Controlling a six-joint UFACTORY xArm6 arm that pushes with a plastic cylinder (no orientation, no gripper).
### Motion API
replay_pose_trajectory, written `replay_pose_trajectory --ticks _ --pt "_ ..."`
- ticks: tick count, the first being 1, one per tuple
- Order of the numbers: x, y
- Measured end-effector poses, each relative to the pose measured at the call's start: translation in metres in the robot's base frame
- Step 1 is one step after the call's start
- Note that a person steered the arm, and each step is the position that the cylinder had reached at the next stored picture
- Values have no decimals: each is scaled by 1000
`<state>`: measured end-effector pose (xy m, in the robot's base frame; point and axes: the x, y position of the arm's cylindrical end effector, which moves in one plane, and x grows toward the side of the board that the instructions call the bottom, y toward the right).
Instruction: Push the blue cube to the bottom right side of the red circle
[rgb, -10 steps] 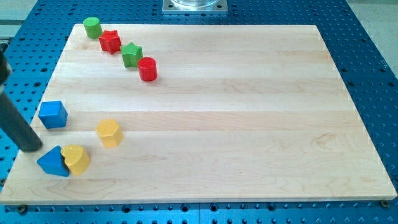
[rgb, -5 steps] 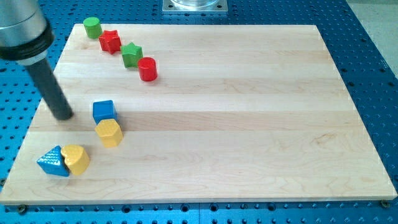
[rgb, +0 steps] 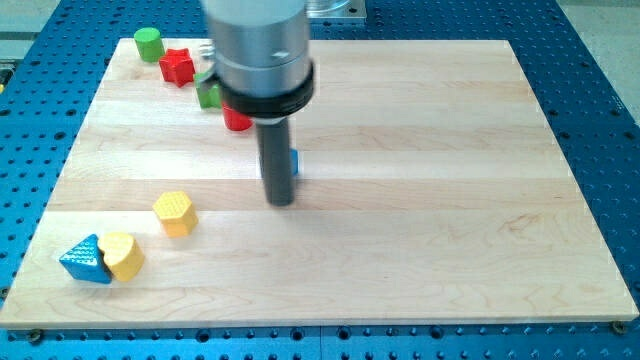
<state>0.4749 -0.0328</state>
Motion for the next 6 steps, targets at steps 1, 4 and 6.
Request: replay_pose_trajectory --ticks 1,4,6 --pt "-24 7" --pt "-49 21" --pt "-18 -16"
